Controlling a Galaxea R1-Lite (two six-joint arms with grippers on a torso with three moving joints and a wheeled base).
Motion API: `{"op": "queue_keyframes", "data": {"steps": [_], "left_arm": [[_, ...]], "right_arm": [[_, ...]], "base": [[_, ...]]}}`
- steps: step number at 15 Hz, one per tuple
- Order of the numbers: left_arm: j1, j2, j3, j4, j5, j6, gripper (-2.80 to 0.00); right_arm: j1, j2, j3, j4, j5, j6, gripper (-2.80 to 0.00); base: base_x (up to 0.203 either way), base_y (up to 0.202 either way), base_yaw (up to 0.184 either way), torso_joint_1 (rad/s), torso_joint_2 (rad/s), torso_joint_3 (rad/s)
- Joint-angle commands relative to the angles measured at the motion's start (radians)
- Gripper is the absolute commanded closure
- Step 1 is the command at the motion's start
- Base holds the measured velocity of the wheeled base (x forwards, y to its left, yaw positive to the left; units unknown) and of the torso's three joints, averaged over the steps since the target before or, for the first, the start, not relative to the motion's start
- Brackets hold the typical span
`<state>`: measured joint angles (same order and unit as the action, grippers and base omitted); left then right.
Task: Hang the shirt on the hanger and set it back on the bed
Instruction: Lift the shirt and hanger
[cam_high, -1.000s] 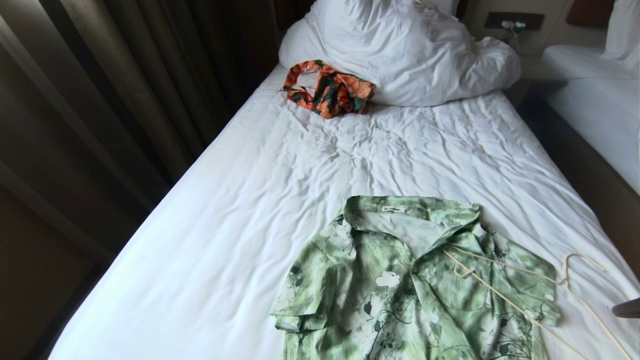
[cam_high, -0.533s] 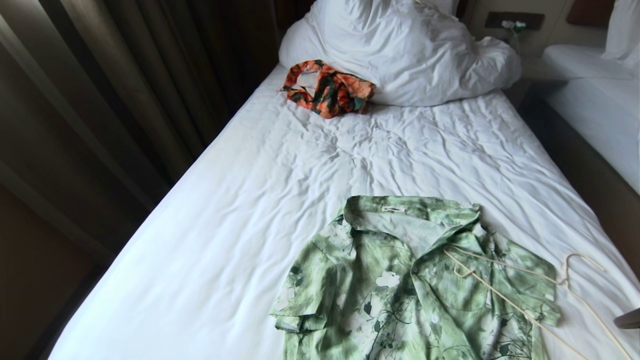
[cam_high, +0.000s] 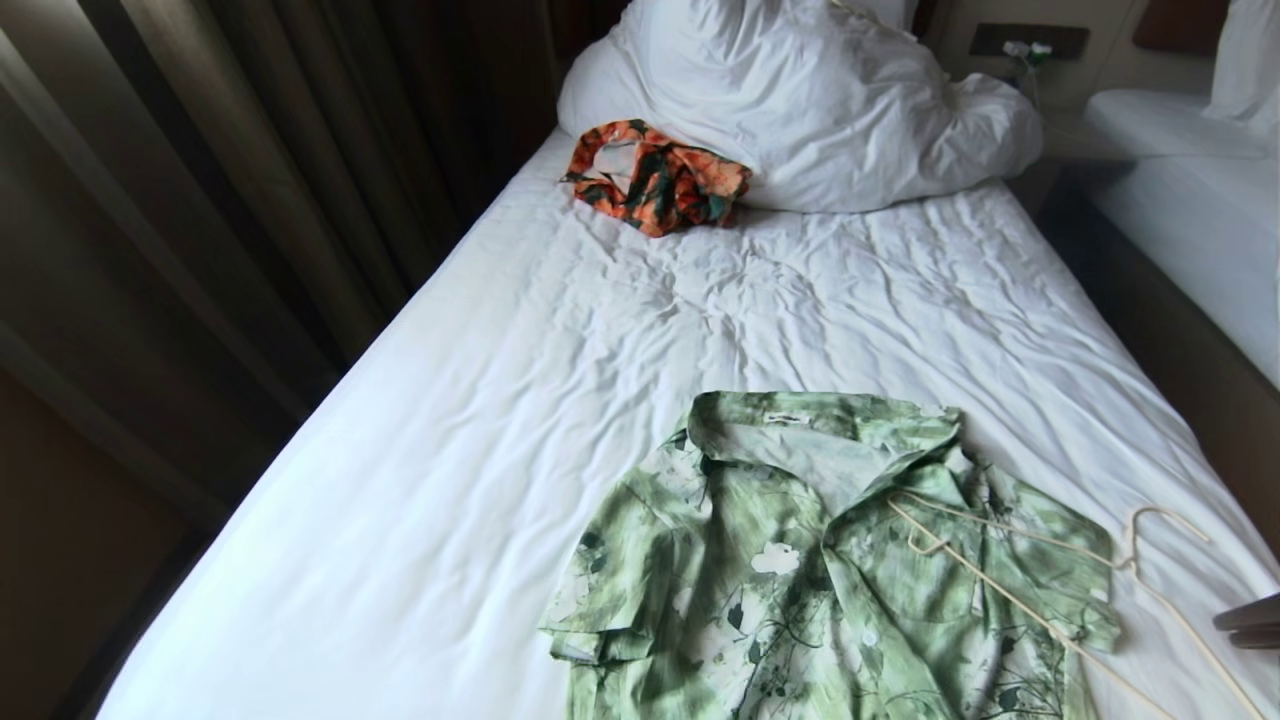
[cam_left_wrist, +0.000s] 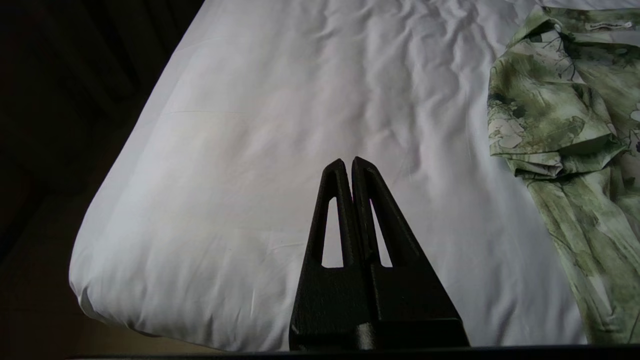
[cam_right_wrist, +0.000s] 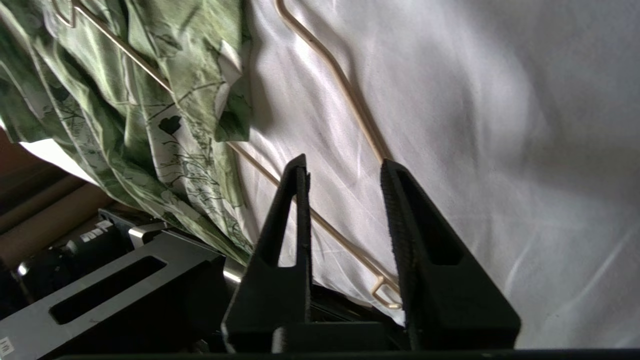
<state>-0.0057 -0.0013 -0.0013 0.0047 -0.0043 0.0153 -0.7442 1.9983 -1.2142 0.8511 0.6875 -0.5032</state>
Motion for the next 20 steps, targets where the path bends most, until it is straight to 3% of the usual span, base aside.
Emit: {"op": "queue_keyframes", "data": {"steps": [1, 3, 6, 8, 10, 16, 20], "left_arm": [[0.000, 0.001, 0.001, 0.000, 0.000, 0.000, 0.00], [0.000, 0.001, 0.000, 0.000, 0.000, 0.000, 0.00], [0.000, 0.001, 0.000, 0.000, 0.000, 0.000, 0.00], [0.000, 0.001, 0.001, 0.000, 0.000, 0.000, 0.00], [0.000, 0.001, 0.001, 0.000, 0.000, 0.000, 0.00], [0.000, 0.001, 0.000, 0.000, 0.000, 0.000, 0.00], [0.000, 0.001, 0.001, 0.000, 0.000, 0.000, 0.00]], "right_arm": [[-0.009, 0.019, -0.003, 0.006, 0.062, -0.019, -2.80], [-0.027, 0.070, 0.003, 0.018, 0.087, -0.149, -2.80], [-0.032, 0.137, 0.005, 0.039, 0.098, -0.211, -2.80], [-0.032, 0.162, 0.007, 0.039, 0.167, -0.264, -2.80], [-0.030, 0.172, 0.007, 0.037, 0.264, -0.275, -2.80], [0.058, 0.158, 0.042, 0.033, 0.267, -0.281, -2.80], [0.065, 0.154, 0.057, -0.013, 0.267, -0.279, -2.80]], "base": [[0.000, 0.000, 0.000, 0.000, 0.00, 0.000], [0.000, 0.000, 0.000, 0.000, 0.00, 0.000], [0.000, 0.000, 0.000, 0.000, 0.00, 0.000], [0.000, 0.000, 0.000, 0.000, 0.00, 0.000], [0.000, 0.000, 0.000, 0.000, 0.00, 0.000], [0.000, 0.000, 0.000, 0.000, 0.00, 0.000], [0.000, 0.000, 0.000, 0.000, 0.00, 0.000]]}}
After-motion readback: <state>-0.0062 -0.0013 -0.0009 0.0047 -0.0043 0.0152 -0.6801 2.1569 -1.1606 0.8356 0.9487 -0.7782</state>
